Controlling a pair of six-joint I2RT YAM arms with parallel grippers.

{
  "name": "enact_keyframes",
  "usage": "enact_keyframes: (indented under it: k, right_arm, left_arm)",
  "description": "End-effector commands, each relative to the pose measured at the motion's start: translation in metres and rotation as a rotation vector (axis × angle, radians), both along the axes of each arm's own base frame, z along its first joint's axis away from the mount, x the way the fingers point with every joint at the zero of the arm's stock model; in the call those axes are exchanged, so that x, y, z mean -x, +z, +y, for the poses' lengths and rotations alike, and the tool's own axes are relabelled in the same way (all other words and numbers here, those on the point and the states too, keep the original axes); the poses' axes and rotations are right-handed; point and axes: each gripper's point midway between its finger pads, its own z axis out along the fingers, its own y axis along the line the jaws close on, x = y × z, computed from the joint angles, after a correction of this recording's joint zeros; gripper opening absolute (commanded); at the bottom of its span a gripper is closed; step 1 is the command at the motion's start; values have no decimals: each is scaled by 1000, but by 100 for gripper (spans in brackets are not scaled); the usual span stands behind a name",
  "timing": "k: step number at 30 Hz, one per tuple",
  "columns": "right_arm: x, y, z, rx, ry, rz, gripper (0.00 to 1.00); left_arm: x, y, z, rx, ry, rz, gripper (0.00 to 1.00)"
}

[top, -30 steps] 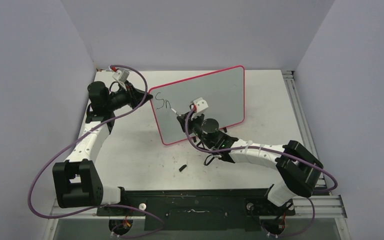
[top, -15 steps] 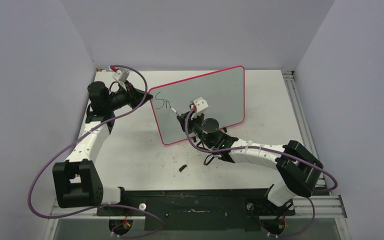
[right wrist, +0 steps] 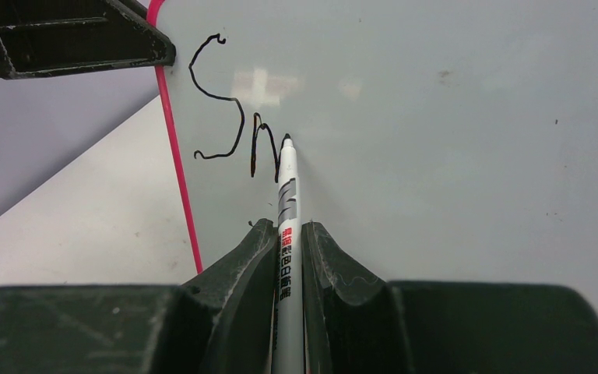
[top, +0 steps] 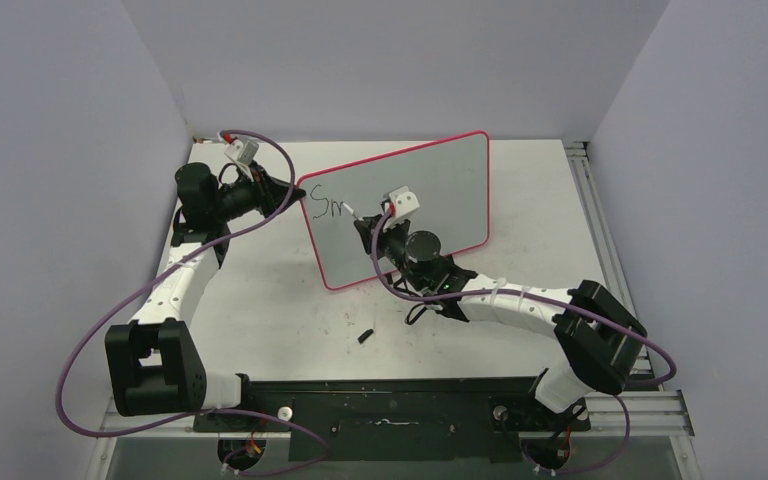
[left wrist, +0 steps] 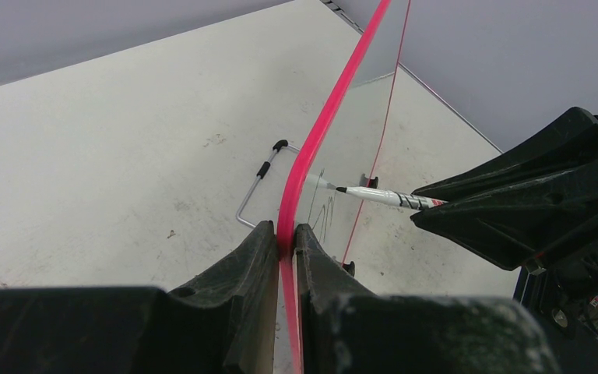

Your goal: Write a sentence on the whiteboard

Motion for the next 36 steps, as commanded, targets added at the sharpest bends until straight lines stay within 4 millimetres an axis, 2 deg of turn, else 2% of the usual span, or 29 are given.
enact_keyframes:
  k: [1, 14, 29, 36]
  right_arm:
    - [-12, 47, -11, -91, -57, -87, 5]
    - [-8, 28, -26, -71, -91, -47, 5]
    - [5, -10, -21, -23, -56, 32, 5]
    - [8, -10, -22, -23, -54, 34, 5]
  left_arm:
    - [7, 11, 0, -11, -19, -44, 0]
    - [7, 11, 0, -11, -20, -43, 0]
    - [7, 11, 0, -11, -19, -46, 0]
    - [7, 12, 0, -11, -19, -47, 0]
